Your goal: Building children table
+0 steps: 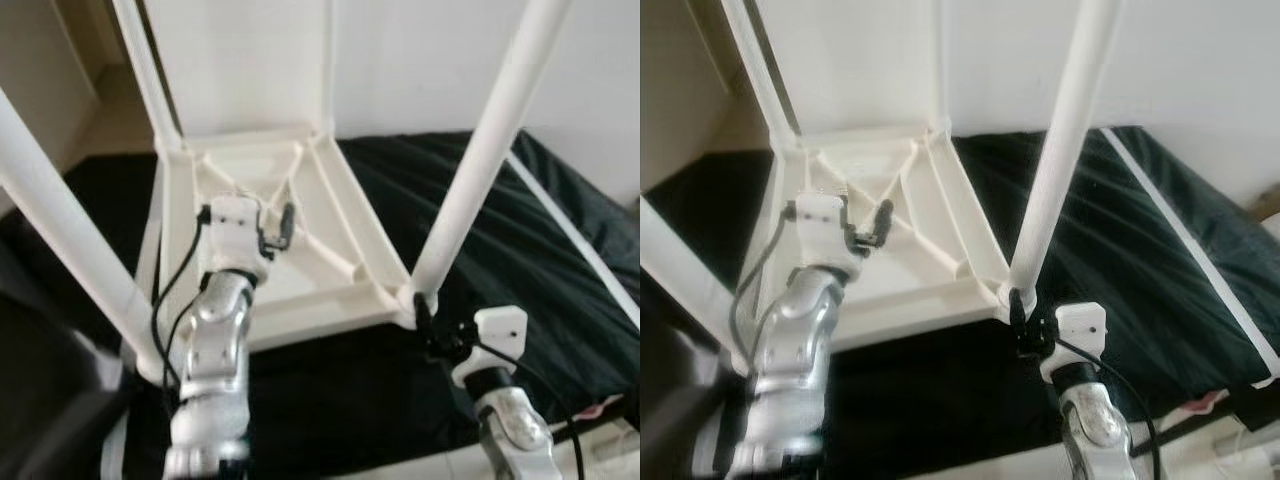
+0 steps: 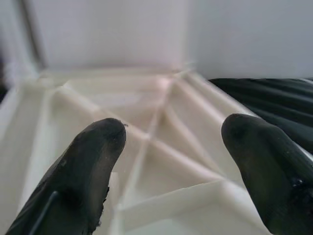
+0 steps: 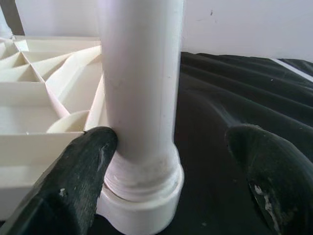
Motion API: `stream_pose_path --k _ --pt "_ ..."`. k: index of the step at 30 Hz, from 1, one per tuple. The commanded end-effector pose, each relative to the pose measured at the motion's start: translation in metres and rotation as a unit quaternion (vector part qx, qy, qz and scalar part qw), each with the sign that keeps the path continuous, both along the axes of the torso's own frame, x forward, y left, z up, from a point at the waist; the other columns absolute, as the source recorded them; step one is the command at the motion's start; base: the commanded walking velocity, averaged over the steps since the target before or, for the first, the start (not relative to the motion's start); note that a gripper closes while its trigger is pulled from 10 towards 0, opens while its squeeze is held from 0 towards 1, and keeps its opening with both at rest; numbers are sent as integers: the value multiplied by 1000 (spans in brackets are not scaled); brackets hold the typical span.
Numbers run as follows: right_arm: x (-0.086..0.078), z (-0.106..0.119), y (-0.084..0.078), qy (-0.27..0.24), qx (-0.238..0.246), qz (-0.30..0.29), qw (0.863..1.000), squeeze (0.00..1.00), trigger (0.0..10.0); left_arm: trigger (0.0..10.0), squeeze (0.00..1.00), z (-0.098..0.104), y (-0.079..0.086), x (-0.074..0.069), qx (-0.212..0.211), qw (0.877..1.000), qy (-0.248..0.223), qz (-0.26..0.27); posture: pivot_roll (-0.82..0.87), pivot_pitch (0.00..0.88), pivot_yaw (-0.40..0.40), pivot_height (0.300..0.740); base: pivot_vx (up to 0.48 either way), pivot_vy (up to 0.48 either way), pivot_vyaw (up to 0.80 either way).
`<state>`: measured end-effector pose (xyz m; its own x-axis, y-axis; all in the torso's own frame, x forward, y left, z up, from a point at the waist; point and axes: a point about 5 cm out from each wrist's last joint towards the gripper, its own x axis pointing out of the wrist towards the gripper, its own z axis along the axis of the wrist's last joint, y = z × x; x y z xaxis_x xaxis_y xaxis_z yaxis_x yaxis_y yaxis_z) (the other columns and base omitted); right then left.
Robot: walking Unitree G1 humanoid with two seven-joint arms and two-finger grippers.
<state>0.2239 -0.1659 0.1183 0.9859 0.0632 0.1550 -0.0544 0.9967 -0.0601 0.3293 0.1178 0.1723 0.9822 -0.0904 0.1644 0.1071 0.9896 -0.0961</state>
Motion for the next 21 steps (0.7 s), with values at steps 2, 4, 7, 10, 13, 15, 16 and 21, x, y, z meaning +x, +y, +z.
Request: stream_pose_path --k 2,4,7,10,13,15,16,21 --pt "1 -1 -1 1 -2 -8 1000 0 10000 10000 0 -5 -37 -4 -94 995 22 -6 -68 14 2 740 0 0 0" --pt "2 -1 -1 -1 -2 -10 1000 0 10000 10000 0 -5 -39 -3 -99 995 29 -9 -68 14 2 740 0 0 0" --pt "1 -1 -2 -2 -2 -15 1000 0 10000 10000 0 -5 -44 -7 -94 994 24 -45 -76 10 7 740 0 0 0" --pt "-1 -1 -4 -1 -3 -18 1000 0 10000 10000 0 -6 -45 -13 -72 994 13 -77 -78 11 10 740 0 0 0" --pt "-2 -3 -6 0 -5 -21 1000 0 10000 10000 0 -13 -40 -25 -31 991 -11 -129 -70 10 9 740 0 0 0" --pt "-1 -3 -6 0 -5 -20 1000 0 10000 10000 0 -17 -34 -32 -10 989 -28 -146 -70 10 9 740 0 0 0" --pt "0 -3 -5 0 -5 -20 1000 0 10000 10000 0 -19 -32 -36 3 989 -39 -145 -70 10 9 740 0 0 0" --pt "5 -2 -4 -3 -4 -17 1000 0 10000 10000 0 -38 -24 -50 49 986 -56 -151 -48 2 0 740 0 0 0"
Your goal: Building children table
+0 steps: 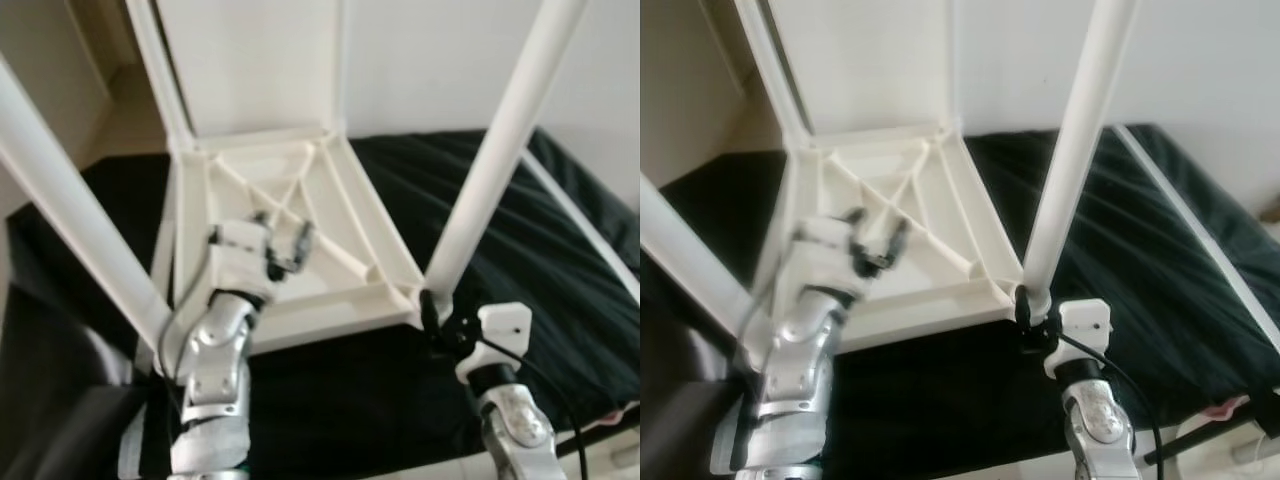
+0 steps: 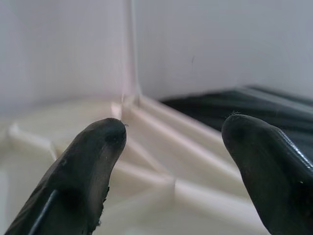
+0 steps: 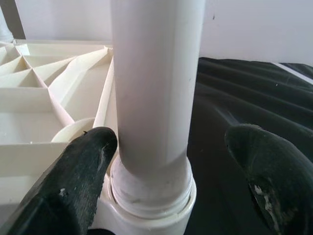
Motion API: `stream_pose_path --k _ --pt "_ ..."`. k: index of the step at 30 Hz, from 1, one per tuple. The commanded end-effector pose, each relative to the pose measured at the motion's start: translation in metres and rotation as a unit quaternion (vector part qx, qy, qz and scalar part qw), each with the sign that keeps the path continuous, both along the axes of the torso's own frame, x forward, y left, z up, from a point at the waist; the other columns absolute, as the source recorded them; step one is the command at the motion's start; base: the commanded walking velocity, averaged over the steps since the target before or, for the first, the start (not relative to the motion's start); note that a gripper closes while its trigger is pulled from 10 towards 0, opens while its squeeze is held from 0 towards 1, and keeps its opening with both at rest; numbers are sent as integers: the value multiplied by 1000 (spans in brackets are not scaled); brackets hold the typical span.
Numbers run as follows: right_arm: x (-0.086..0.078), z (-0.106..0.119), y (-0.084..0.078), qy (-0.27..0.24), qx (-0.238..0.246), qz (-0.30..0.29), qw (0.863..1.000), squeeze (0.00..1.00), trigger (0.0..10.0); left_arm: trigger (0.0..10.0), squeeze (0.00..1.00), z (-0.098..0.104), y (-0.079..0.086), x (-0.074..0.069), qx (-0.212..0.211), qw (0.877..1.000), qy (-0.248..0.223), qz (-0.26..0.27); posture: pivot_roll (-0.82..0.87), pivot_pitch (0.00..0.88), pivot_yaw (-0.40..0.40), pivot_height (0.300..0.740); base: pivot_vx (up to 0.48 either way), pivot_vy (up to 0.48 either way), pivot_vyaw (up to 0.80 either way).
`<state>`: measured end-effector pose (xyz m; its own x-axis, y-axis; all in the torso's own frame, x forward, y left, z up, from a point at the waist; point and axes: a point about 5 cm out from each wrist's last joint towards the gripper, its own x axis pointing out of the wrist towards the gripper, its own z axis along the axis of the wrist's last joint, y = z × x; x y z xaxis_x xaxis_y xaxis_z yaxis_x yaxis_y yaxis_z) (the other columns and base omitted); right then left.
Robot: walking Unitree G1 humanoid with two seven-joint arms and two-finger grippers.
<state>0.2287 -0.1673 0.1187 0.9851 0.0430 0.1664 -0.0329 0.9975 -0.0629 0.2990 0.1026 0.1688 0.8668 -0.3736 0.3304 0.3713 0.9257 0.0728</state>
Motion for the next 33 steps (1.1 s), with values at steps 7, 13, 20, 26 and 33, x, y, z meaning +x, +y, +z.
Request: stream_pose_path --k 7,13,20,26,33 --pt "4 -3 -1 2 -3 -1 1000 0 10000 10000 0 -45 -1 -27 21 999 45 -3 -26 0 -7 740 0 0 0" --pt "2 -5 0 4 -5 6 1000 0 10000 10000 0 -58 9 -34 48 997 59 23 -31 0 1 740 0 0 0" --pt "-2 -8 -5 8 -9 2 1000 0 10000 10000 0 -58 15 -48 94 995 24 25 -27 0 2 740 0 0 0" --pt "-3 -10 -1 15 -6 20 1000 0 10000 10000 0 -55 11 -47 99 995 16 17 -24 6 -1 740 0 0 0" --pt "-6 -14 -4 23 -14 23 999 0 10000 10000 0 -55 9 -46 99 995 18 17 -24 10 1 740 0 0 0"
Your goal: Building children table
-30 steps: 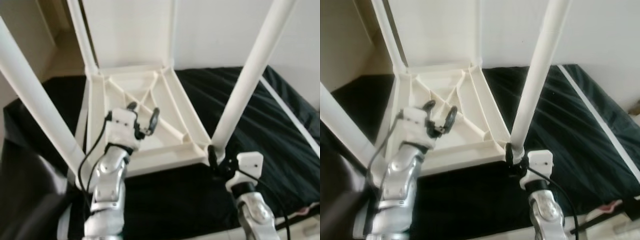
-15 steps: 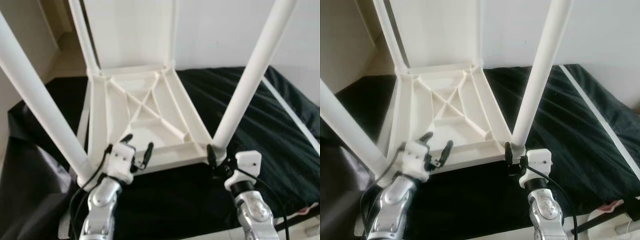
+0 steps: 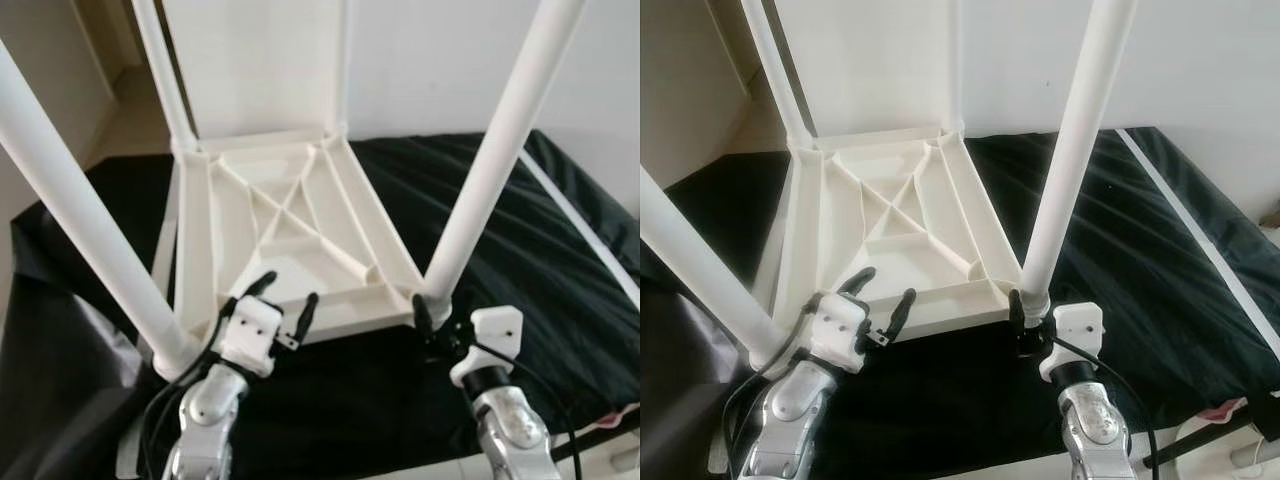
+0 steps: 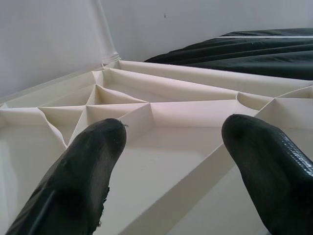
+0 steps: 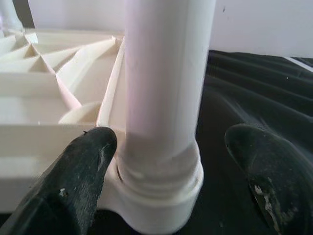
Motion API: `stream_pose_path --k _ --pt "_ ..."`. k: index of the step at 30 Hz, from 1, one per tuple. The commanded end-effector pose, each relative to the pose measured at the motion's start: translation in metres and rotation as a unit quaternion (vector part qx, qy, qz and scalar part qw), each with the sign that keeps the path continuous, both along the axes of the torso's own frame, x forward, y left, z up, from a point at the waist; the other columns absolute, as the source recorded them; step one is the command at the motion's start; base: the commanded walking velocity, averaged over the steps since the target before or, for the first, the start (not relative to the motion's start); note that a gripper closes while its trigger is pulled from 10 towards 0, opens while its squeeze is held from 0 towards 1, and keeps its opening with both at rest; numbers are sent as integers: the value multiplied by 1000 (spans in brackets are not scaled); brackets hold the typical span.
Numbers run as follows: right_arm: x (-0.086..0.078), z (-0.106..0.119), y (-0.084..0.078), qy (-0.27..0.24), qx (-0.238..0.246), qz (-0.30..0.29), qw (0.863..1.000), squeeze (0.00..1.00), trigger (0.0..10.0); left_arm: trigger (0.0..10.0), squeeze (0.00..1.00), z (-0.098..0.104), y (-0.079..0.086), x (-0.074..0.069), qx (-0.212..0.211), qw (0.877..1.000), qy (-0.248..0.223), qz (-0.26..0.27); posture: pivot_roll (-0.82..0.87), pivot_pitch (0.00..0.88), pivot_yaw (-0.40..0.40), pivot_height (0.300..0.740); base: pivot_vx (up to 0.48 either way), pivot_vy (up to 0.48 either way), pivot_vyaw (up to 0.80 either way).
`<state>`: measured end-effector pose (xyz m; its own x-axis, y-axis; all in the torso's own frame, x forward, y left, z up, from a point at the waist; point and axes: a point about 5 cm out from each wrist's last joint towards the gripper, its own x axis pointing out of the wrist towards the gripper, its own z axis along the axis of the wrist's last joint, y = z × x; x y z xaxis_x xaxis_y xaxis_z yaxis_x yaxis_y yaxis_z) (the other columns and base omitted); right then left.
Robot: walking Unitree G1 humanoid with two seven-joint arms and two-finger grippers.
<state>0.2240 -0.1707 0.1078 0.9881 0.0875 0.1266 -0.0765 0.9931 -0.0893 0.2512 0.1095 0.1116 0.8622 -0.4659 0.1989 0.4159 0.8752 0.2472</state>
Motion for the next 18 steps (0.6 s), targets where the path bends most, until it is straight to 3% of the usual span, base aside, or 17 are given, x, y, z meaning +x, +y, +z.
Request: stream_pose_path --k 1,18 --pt "-2 -3 -1 4 -2 5 1000 0 10000 10000 0 4 2 2 -7 999 -11 38 -24 10 1 740 0 0 0" --pt "-9 -6 5 12 -12 31 999 0 10000 10000 0 5 -2 3 -4 1000 -15 24 -31 13 0 740 0 0 0"
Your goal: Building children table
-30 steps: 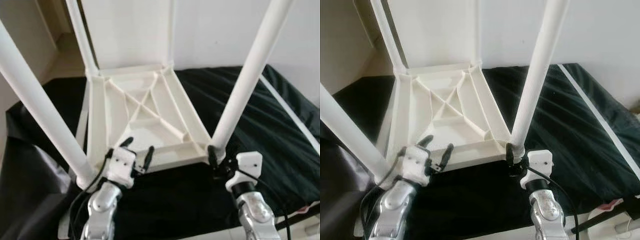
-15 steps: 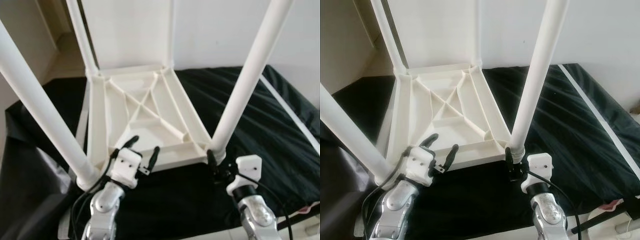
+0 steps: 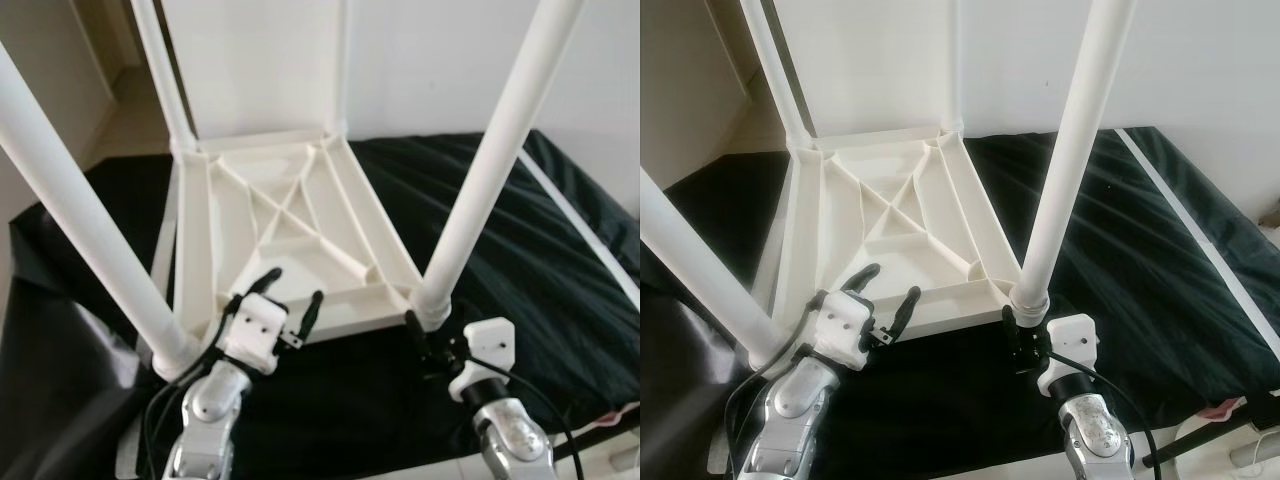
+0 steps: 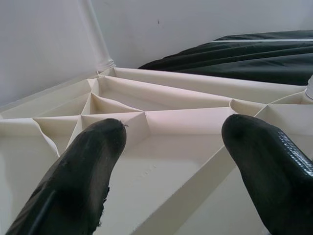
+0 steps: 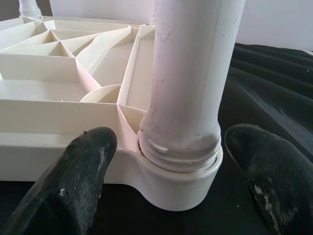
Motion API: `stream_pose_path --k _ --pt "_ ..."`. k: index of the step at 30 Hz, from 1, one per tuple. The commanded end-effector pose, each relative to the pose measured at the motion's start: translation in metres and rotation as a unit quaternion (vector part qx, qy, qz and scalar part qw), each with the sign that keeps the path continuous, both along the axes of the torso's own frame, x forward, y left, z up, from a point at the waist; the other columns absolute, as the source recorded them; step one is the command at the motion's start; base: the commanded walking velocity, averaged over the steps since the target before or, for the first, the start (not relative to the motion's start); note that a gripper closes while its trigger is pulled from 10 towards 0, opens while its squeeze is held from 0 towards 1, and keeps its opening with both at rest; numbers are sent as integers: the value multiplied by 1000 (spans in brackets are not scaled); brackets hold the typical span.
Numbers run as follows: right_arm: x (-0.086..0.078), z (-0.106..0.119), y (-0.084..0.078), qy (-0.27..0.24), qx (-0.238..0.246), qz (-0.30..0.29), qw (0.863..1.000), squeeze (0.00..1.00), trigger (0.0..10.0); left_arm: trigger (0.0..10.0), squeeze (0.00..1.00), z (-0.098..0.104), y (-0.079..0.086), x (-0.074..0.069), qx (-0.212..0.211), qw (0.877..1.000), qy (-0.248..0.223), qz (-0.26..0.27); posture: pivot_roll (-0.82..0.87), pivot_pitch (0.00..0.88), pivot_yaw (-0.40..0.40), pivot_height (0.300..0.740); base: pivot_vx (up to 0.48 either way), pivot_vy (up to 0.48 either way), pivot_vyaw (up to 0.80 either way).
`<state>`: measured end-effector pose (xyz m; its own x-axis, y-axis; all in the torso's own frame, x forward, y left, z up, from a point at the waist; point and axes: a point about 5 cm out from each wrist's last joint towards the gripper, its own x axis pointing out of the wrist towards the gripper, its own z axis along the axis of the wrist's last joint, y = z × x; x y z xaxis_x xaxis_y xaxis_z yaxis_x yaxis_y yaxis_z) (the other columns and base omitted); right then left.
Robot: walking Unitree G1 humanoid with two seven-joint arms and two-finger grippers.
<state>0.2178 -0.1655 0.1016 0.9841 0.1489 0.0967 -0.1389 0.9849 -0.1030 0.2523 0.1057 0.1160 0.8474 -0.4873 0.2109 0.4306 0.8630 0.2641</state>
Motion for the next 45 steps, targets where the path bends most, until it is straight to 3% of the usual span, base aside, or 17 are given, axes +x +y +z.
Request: stream_pose_path --k 1,10,35,45 --pt "-2 0 -1 -2 -3 1 1000 0 10000 10000 0 0 2 2 -10 999 -5 35 -31 13 0 740 0 0 0" --pt "-14 -6 -15 12 -9 -21 1000 0 10000 10000 0 -3 6 0 -8 999 0 35 -33 15 -2 740 0 -117 0" --pt "-17 -7 -15 16 -16 -10 1000 0 10000 10000 0 -4 4 -1 -13 999 3 33 -36 20 -4 740 0 -292 0" --pt "-17 -2 -14 11 -13 -2 1000 0 10000 10000 0 -4 10 0 -22 996 14 89 -33 23 -1 740 0 0 0"
